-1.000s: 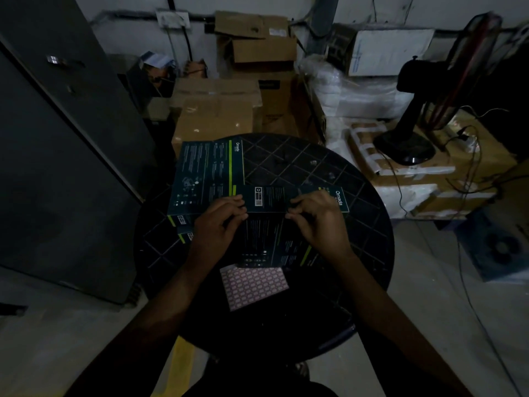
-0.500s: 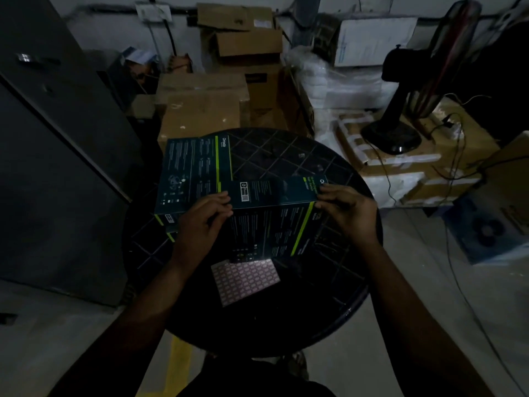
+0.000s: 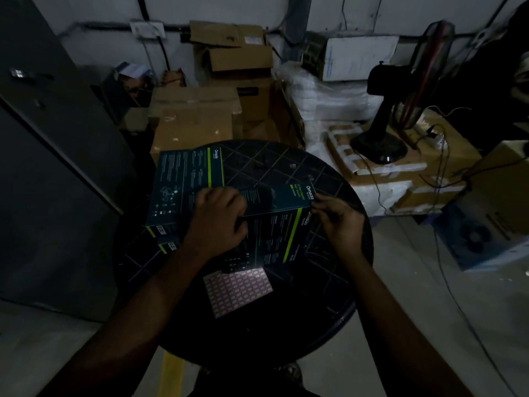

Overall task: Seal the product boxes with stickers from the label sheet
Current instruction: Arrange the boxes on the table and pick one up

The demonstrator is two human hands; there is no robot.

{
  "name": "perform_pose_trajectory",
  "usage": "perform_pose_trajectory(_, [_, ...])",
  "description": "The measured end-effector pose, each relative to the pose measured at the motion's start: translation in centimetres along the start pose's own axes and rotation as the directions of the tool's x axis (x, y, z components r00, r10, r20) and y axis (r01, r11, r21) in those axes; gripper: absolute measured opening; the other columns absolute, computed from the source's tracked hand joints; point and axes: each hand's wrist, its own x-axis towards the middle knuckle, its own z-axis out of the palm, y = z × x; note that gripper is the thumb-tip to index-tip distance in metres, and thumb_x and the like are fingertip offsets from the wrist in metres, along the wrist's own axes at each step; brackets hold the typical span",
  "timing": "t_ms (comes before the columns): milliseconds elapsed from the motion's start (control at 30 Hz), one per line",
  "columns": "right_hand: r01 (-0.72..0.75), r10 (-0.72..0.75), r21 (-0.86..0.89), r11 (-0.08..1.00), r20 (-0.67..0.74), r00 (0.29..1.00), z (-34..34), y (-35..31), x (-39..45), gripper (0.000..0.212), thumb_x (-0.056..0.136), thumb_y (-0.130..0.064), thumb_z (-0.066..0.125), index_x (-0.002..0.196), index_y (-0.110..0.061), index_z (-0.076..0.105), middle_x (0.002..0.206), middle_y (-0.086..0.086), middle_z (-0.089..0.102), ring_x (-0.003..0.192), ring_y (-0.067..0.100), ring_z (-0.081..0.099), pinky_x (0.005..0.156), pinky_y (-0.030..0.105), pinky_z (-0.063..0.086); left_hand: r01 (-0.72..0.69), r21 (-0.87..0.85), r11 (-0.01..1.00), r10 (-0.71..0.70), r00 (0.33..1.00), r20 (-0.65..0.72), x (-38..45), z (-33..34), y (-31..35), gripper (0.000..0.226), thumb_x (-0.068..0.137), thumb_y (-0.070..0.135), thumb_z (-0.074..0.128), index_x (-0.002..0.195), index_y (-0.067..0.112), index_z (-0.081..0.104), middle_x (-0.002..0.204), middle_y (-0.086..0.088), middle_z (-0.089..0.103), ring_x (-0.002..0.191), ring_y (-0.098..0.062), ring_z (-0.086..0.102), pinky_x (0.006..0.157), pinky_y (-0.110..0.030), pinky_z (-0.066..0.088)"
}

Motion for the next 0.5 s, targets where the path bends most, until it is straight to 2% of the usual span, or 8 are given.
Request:
perform_pose_trajectory(67, [0.048,-0.045,-0.097,0.994,0.027,0.999,-0.4,-0.2,0.0,0.029,0.079,0.010,0.072,0.098,-0.011,0.078,0.113,0.002,0.073,0.101,0.017,0.069,0.092,0.021,0.052,-0.081,0.055,0.995,0.071,0.983,0.168,1.7,0.6,1.1,0.055,0.077,0.048,0.062,0.125,0.024,0.049,0.139,-0.003,0.048,0.129,-0.027,0.046,0.108,-0.048,0.028])
perform_pose_trajectory(133, [0.115,-0.105,-0.212,0.970,0.055,0.993,-0.9,-1.0,-0.1,0.038,0.075,0.011,0.069,0.105,-0.012,0.076,0.117,0.003,0.072,0.105,0.020,0.064,0.090,0.030,0.053,-0.122,0.119,0.985,0.083,0.953,0.292,2.9,1.3,1.5,0.082,0.079,0.057,0.061,0.149,0.029,0.030,0.157,-0.003,0.032,0.143,-0.030,0.032,0.113,-0.053,0.028])
perform_pose_trajectory(167, [0.154,-0.137,-0.285,0.946,0.079,0.987,-0.9,-1.5,-0.3,0.043,0.074,0.009,0.069,0.110,-0.013,0.075,0.120,0.003,0.071,0.109,0.021,0.061,0.089,0.032,0.053,-0.128,0.138,0.982,0.078,0.943,0.323,3.1,1.5,1.4,0.088,0.080,0.059,0.059,0.154,0.032,0.020,0.161,-0.003,0.025,0.146,-0.030,0.026,0.114,-0.055,0.026])
perform_pose_trajectory(200, [0.205,-0.170,-0.367,0.907,0.125,0.977,-0.6,-2.1,-0.5,0.047,0.073,0.005,0.069,0.117,-0.014,0.072,0.123,0.003,0.070,0.114,0.023,0.058,0.091,0.033,0.052,-0.134,0.147,0.980,0.079,0.941,0.330,3.3,1.5,1.2,0.090,0.082,0.060,0.058,0.156,0.034,0.013,0.163,-0.003,0.021,0.148,-0.030,0.022,0.114,-0.056,0.025])
perform_pose_trajectory(267, [0.345,-0.226,-0.497,0.796,0.285,0.931,0.7,-3.3,-0.8,0.056,0.078,-0.007,0.069,0.133,-0.015,0.062,0.136,0.003,0.063,0.127,0.027,0.052,0.106,0.041,0.043,-0.152,0.143,0.978,0.102,0.946,0.308,3.3,1.5,0.9,0.089,0.086,0.057,0.057,0.156,0.039,0.006,0.165,-0.001,0.016,0.148,-0.029,0.021,0.114,-0.055,0.025])
perform_pose_trajectory(333, [0.460,-0.256,-0.498,0.735,0.424,0.869,2.9,-4.1,-1.7,0.058,0.088,-0.019,0.063,0.144,-0.014,0.051,0.148,0.006,0.052,0.136,0.031,0.044,0.117,0.049,0.031,-0.184,0.125,0.975,0.139,0.943,0.304,3.3,1.3,0.4,0.084,0.090,0.053,0.056,0.154,0.044,0.003,0.166,0.001,0.012,0.146,-0.031,0.024,0.111,-0.052,0.028])
perform_pose_trajectory(433, [0.492,-0.284,-0.453,0.743,0.453,0.845,4.7,-4.4,-2.1,0.058,0.094,-0.021,0.055,0.150,-0.010,0.042,0.155,0.008,0.044,0.144,0.032,0.036,0.123,0.048,0.021,-0.148,0.109,0.983,0.101,0.930,0.354,3.6,0.6,-0.8,0.078,0.093,0.059,0.050,0.150,0.056,-0.003,0.166,0.000,0.008,0.141,-0.037,0.028,0.108,-0.051,0.027])
perform_pose_trajectory(500, [0.500,-0.273,-0.490,0.714,0.462,0.844,4.3,-4.0,-1.9,0.065,0.090,-0.018,0.058,0.152,-0.015,0.039,0.156,0.004,0.042,0.147,0.028,0.033,0.123,0.049,0.020,-0.064,0.122,0.990,0.014,0.927,0.375,3.5,0.2,-1.6,0.074,0.091,0.069,0.043,0.146,0.063,-0.007,0.163,-0.010,0.016,0.139,-0.039,0.029,0.110,-0.051,0.023])
